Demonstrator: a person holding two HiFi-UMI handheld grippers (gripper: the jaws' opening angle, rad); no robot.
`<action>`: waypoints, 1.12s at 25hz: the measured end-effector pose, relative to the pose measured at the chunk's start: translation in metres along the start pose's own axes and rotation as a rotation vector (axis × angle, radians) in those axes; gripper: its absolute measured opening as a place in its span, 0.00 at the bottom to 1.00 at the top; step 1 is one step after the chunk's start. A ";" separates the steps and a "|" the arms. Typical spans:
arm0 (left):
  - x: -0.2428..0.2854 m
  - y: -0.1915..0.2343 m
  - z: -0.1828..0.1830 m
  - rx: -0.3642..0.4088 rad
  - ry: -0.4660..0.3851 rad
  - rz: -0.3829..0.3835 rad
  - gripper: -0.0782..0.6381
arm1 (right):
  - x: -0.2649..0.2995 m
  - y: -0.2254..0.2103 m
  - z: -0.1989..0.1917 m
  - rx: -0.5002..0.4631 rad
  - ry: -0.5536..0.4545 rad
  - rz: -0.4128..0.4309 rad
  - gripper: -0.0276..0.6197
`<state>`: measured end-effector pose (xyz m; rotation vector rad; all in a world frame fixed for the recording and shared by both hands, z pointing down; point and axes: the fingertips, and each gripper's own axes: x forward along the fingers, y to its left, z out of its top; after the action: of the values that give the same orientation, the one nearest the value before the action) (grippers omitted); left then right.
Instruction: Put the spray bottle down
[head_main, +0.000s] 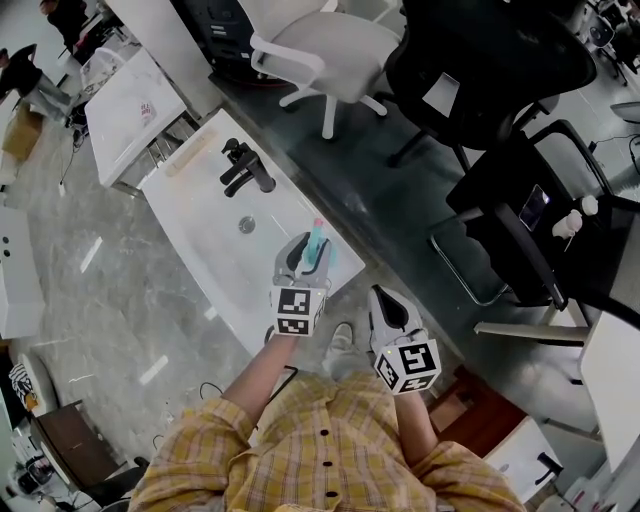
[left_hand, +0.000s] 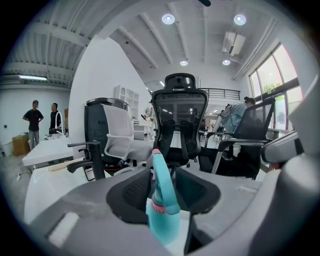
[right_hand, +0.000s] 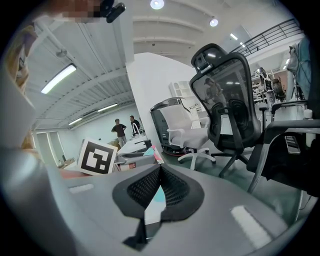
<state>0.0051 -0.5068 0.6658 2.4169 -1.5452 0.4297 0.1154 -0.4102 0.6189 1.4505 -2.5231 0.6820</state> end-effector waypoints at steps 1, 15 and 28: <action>-0.001 0.000 0.001 0.001 -0.001 0.002 0.32 | -0.002 0.001 0.001 -0.001 -0.002 0.000 0.05; -0.059 -0.005 0.021 -0.034 -0.070 0.030 0.34 | -0.036 0.029 0.002 -0.034 -0.051 -0.026 0.05; -0.170 -0.020 0.033 -0.032 -0.142 0.004 0.27 | -0.098 0.100 0.000 -0.039 -0.119 -0.045 0.05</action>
<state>-0.0403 -0.3671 0.5710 2.4674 -1.6009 0.2368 0.0819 -0.2912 0.5536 1.5736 -2.5663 0.5513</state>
